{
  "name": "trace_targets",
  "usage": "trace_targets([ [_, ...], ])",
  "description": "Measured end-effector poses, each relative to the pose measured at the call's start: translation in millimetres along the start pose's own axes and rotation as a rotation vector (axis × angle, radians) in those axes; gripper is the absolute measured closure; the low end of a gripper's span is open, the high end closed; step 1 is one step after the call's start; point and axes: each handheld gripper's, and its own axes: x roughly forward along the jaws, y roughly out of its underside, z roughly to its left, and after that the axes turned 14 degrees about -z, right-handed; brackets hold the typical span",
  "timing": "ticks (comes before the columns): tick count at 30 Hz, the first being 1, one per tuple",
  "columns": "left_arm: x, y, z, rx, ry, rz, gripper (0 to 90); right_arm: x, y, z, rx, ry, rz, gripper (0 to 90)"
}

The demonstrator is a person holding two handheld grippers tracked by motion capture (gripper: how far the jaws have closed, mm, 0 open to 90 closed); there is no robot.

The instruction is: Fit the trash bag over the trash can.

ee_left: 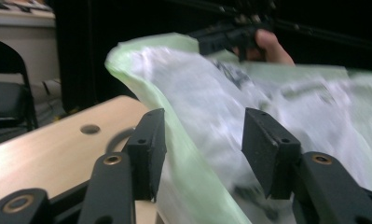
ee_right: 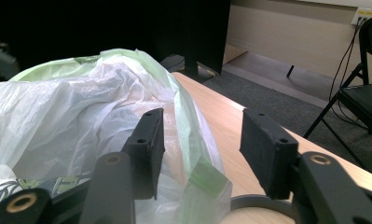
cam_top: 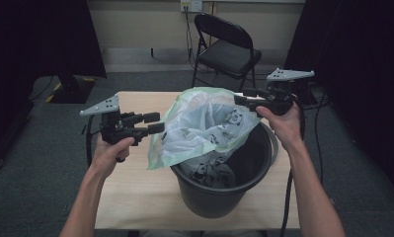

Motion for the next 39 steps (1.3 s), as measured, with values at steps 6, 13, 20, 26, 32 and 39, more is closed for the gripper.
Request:
trace_targets([
  [6,31.0,2.4,14.3,-0.039,-0.116,0.01,51.1,7.7,5.2,-7.9,0.027,-0.031,0.01,85.1],
  [13,41.4,19.3,16.8,-0.035,-0.137,0.08,83.9,15.0,20.8,-20.1,0.063,0.001,0.063,90.0],
  [20,28.0,31.6,5.7,0.015,-0.079,0.137,90.0,18.2,44.1,-27.5,0.088,-0.021,0.125,90.0],
  [26,16.1,40.1,-1.1,0.017,-0.016,0.173,89.6,14.5,34.5,-27.5,0.075,0.061,0.093,57.1],
  [32,6.6,21.6,7.0,0.016,-0.129,0.088,62.1,4.3,11.6,-16.4,0.049,0.077,0.019,49.8],
  [39,24.0,-2.3,9.1,0.029,-0.144,0.034,49.8,1.1,3.5,-0.7,0.011,0.021,-0.003,51.6],
])
